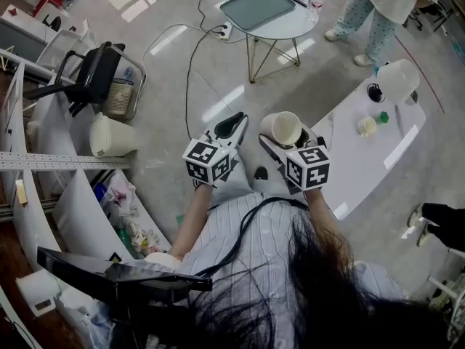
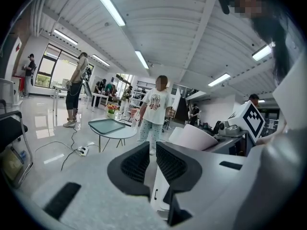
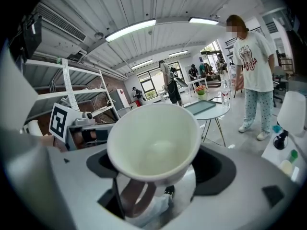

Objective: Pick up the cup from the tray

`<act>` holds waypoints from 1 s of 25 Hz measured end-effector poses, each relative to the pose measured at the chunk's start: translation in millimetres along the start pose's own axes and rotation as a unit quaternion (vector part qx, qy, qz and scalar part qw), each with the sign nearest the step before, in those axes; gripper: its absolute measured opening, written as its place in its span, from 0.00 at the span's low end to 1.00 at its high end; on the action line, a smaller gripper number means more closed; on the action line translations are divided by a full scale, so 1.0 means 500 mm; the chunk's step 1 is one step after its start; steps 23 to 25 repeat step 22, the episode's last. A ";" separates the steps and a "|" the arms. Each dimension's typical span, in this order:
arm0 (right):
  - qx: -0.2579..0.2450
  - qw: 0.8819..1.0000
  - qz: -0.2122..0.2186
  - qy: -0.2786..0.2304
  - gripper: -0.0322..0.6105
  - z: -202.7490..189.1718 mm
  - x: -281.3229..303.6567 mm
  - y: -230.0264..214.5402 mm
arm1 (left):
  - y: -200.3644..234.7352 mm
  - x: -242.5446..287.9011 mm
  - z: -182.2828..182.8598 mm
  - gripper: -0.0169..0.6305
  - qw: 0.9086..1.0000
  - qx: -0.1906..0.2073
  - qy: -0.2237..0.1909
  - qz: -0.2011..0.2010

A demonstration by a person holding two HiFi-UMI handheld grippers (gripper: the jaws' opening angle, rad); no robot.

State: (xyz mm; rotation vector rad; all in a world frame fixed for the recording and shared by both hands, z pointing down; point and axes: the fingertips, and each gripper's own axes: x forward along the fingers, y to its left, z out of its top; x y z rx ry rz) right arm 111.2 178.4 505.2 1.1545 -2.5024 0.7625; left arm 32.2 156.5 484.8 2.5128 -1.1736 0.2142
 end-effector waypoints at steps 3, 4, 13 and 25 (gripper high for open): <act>-0.001 1.000 0.001 0.000 0.70 0.001 0.000 -0.001 | -0.003 0.003 -0.001 0.07 1.000 0.000 0.000 -0.001; -0.001 1.000 0.002 0.000 0.70 0.002 0.001 -0.001 | -0.004 0.004 -0.002 0.07 1.000 0.000 0.001 -0.001; -0.002 1.000 0.006 -0.001 0.70 0.007 0.001 0.009 | -0.006 0.005 -0.003 0.07 1.000 0.000 0.006 -0.005; 0.003 1.000 0.009 -0.009 0.70 0.019 0.007 0.010 | 0.006 0.003 -0.001 0.07 1.000 0.000 0.005 -0.001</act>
